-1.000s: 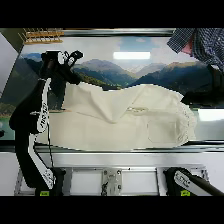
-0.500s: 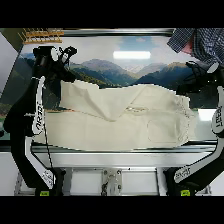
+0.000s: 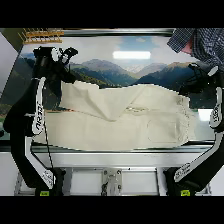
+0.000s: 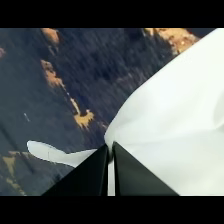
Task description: Fold the clothes and pants, and hang the long-sleeved shirts on hangers.
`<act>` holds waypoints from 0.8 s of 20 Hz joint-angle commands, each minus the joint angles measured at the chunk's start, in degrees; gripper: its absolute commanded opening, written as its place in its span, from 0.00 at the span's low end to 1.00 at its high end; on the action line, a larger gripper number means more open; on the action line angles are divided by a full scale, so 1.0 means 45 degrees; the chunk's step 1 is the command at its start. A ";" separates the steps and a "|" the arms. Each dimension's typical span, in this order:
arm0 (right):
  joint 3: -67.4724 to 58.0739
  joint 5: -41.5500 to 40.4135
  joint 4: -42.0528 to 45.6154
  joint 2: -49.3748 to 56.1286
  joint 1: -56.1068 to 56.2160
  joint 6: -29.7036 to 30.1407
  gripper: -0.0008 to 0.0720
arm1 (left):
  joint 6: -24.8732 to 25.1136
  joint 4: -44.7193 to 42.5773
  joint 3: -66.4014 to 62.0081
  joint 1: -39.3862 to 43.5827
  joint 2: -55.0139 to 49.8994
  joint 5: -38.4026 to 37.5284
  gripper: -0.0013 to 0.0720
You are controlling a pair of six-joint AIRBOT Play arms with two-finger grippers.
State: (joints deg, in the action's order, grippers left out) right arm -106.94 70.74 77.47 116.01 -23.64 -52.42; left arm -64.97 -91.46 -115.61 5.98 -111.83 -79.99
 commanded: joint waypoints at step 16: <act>-0.0049 0.0602 -0.1277 0.0733 -0.0044 -0.0058 0.41 | 0.0000 -0.0010 0.0442 0.0262 0.0010 0.0369 0.03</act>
State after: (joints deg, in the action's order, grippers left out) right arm -107.18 70.28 71.48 119.20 -24.08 -52.64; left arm -64.99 -91.50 -113.62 7.11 -111.83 -78.26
